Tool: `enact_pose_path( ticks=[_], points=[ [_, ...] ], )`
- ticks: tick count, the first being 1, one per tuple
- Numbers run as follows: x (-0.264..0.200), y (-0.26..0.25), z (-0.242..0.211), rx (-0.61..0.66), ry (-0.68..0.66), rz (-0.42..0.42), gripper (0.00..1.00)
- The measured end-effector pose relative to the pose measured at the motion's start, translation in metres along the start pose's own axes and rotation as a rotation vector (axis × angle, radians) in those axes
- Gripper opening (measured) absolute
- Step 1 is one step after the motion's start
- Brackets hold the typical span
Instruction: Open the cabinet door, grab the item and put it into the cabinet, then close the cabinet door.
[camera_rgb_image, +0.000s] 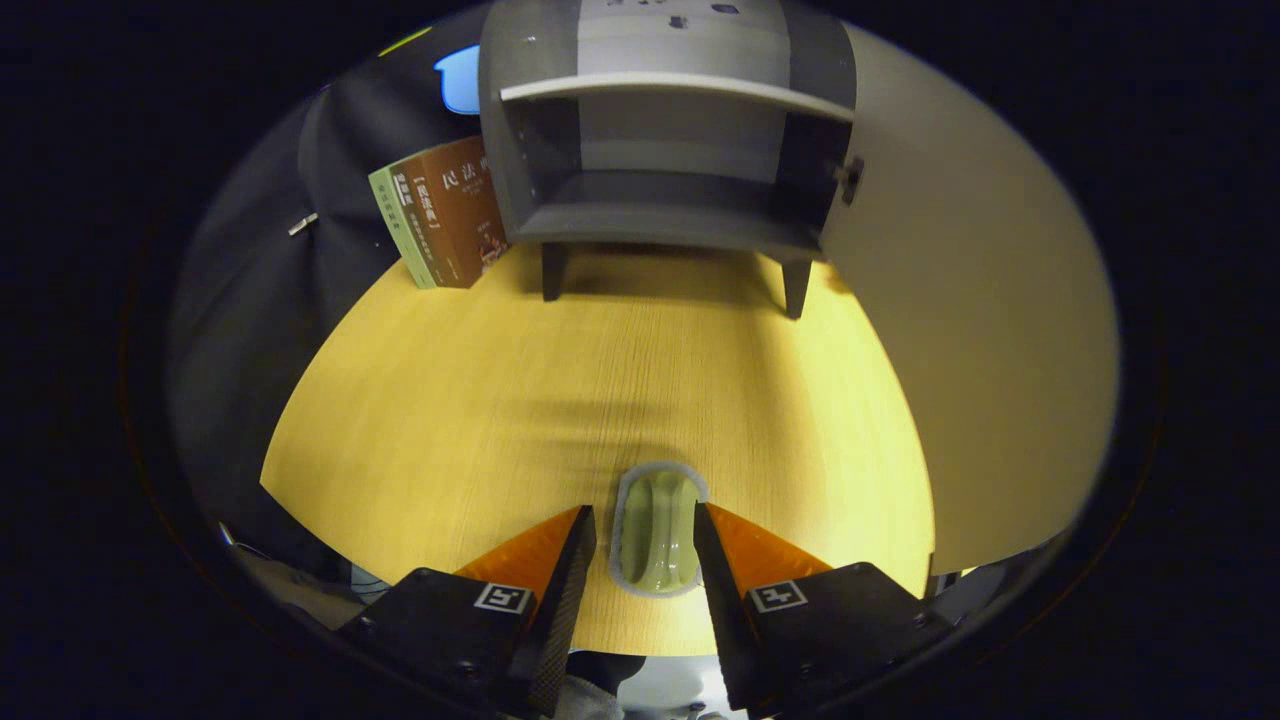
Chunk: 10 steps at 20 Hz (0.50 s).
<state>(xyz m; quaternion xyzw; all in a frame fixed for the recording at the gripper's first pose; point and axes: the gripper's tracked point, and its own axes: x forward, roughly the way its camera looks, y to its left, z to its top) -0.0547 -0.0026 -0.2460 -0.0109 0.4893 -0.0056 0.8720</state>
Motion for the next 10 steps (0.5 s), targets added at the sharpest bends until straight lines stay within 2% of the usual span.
enact_pose_path(
  ticks=[5, 10],
  points=[
    [0.004, 0.002, -0.016, 0.041, 0.089, 0.009, 0.64],
    [0.01, -0.005, -0.027, 0.025, 0.146, -0.034, 0.59]
  ],
)
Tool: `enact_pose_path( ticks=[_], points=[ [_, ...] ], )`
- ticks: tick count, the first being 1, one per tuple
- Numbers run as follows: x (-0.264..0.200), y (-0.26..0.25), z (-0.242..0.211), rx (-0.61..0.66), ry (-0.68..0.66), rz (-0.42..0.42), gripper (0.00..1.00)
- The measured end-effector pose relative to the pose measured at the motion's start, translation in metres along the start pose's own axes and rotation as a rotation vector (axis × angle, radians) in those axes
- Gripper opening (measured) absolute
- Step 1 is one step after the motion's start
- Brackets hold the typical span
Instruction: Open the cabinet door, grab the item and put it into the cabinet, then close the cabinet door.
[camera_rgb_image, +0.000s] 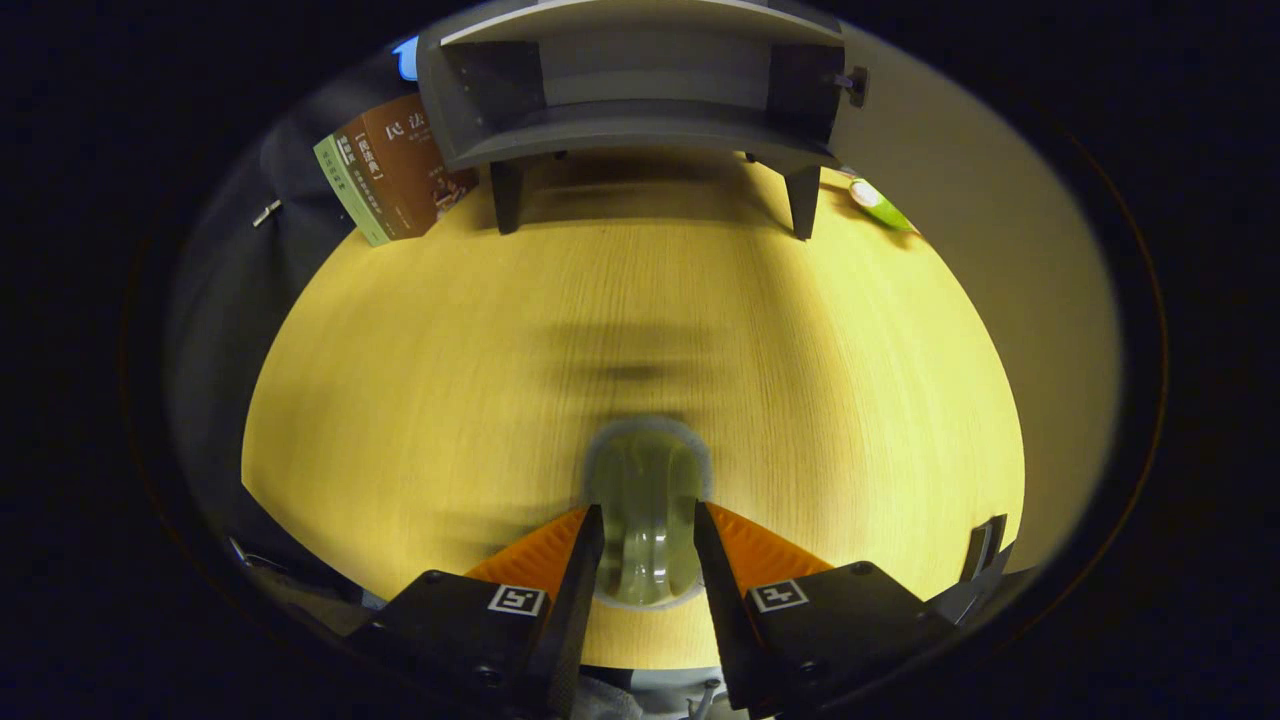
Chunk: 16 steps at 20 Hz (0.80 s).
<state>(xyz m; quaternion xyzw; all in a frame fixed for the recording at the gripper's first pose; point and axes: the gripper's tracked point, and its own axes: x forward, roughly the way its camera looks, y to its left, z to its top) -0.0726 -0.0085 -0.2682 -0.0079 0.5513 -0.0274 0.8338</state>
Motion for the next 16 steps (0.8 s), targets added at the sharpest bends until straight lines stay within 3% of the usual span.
enact_pose_path(
  ticks=[2, 5, 8, 9, 16],
  points=[
    [-0.003, 0.002, 0.003, 0.025, 0.007, 0.026, 0.54],
    [-0.001, -0.002, 0.001, 0.014, 0.003, 0.002, 0.22],
    [0.003, -0.004, 0.002, -0.016, 0.009, -0.003, 0.22],
    [-0.001, -0.005, 0.002, -0.03, 0.014, -0.003, 0.09],
    [-0.013, -0.006, 0.003, -0.038, -0.003, -0.003, 0.09]
  ],
)
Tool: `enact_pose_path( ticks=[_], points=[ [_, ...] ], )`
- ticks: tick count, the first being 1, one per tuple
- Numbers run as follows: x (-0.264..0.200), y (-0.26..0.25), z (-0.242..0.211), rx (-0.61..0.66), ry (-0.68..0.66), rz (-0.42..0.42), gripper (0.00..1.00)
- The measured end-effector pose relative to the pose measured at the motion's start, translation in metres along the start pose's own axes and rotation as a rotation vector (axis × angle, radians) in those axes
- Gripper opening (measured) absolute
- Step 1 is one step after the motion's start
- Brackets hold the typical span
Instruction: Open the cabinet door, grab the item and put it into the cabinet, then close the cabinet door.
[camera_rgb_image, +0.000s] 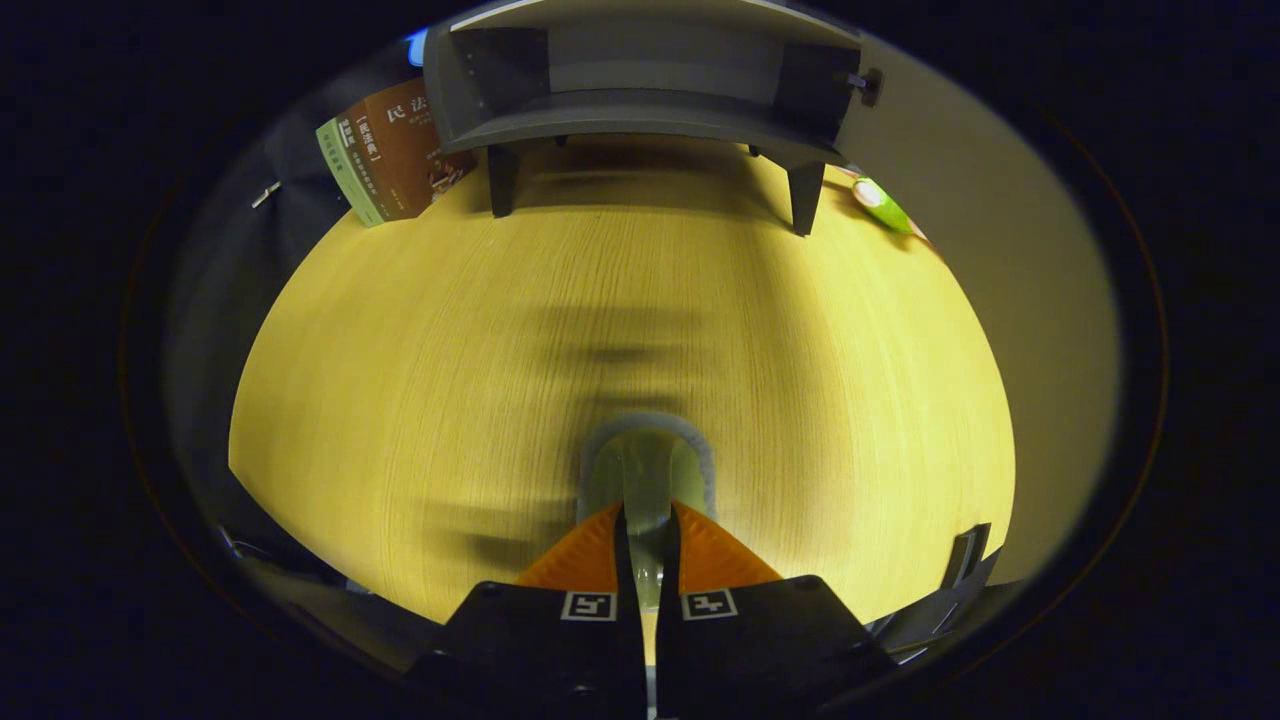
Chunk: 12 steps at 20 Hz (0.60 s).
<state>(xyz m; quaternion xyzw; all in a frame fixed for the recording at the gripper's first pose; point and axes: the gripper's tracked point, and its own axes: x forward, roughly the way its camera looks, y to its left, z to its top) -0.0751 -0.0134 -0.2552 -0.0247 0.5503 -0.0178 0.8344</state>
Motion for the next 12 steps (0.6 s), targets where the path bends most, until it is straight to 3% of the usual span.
enact_pose_path(
  ticks=[6, 12],
  points=[
    [-0.063, 0.003, 0.05, 0.044, -0.154, 0.029, 0.09],
    [-0.151, -0.003, 0.15, 0.031, -0.395, 0.009, 0.09]
  ],
)
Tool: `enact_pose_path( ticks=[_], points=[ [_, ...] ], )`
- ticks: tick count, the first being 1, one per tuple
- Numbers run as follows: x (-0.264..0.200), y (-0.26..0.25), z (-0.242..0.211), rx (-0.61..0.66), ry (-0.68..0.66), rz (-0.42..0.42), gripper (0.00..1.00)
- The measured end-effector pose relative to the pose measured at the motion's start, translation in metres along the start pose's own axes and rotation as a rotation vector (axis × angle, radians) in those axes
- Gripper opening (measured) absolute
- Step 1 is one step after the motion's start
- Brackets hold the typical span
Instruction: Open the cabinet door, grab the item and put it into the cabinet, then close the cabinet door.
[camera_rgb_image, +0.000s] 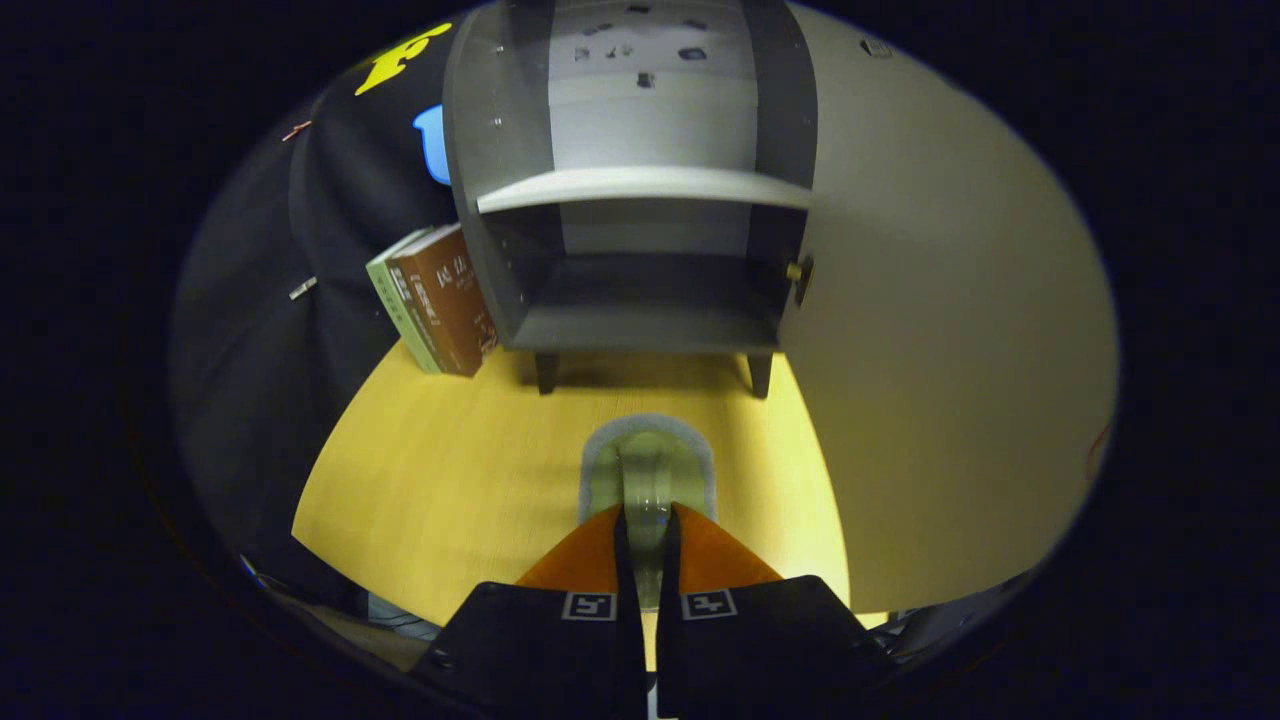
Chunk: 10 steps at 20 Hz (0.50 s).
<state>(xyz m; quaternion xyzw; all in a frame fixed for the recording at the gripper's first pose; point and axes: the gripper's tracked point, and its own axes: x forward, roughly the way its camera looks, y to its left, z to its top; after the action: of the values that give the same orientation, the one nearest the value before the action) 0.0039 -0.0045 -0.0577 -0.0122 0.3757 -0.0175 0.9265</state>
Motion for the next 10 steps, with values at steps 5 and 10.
enact_pose_path(
  ticks=[5, 10],
  points=[
    [-0.015, 0.007, 0.086, -0.036, -0.165, 0.007, 0.08],
    [-0.021, 0.013, 0.174, -0.043, -0.313, 0.035, 0.09]
  ],
)
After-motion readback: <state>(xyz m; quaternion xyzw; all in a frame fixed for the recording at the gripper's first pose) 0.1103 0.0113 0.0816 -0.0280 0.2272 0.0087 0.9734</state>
